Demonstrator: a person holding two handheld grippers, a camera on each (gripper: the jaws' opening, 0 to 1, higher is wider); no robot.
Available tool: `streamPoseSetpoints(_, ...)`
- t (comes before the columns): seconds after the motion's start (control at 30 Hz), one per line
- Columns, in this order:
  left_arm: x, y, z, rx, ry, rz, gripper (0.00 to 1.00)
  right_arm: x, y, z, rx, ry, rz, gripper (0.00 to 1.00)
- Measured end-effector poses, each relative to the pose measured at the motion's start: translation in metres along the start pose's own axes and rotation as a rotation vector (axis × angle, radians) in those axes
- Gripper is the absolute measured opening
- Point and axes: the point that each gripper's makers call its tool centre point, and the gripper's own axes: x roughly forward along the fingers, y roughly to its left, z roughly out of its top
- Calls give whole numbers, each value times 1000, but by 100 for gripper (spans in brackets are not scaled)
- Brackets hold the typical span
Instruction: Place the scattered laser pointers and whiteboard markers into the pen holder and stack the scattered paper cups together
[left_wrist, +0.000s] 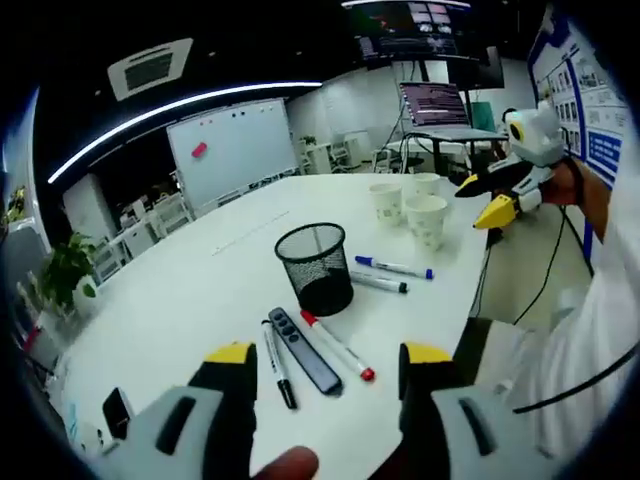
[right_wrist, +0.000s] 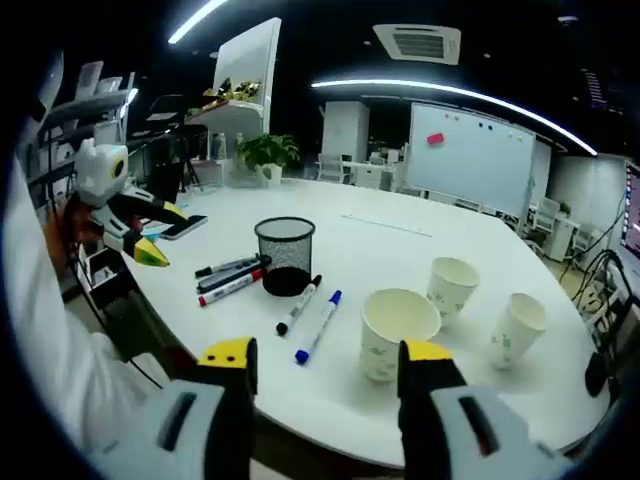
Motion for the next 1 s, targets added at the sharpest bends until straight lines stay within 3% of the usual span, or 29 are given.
streamPoseSetpoints(0.17,-2,2,6,10,-20,7,57,1,0,0,0,3,1,57)
streamPoseSetpoints(0.2,1,-7,7,38,-40,-72,57,1,-1,0,0,3,0,57)
streamPoseSetpoints(0.33,-1,4,2,47,-29,-43,57,1,-1,1,2,-1,0,57)
streamPoseSetpoints(1.0,-3,-1,3,45,-20,-64,58,0,-3,2,8,-15,1,57)
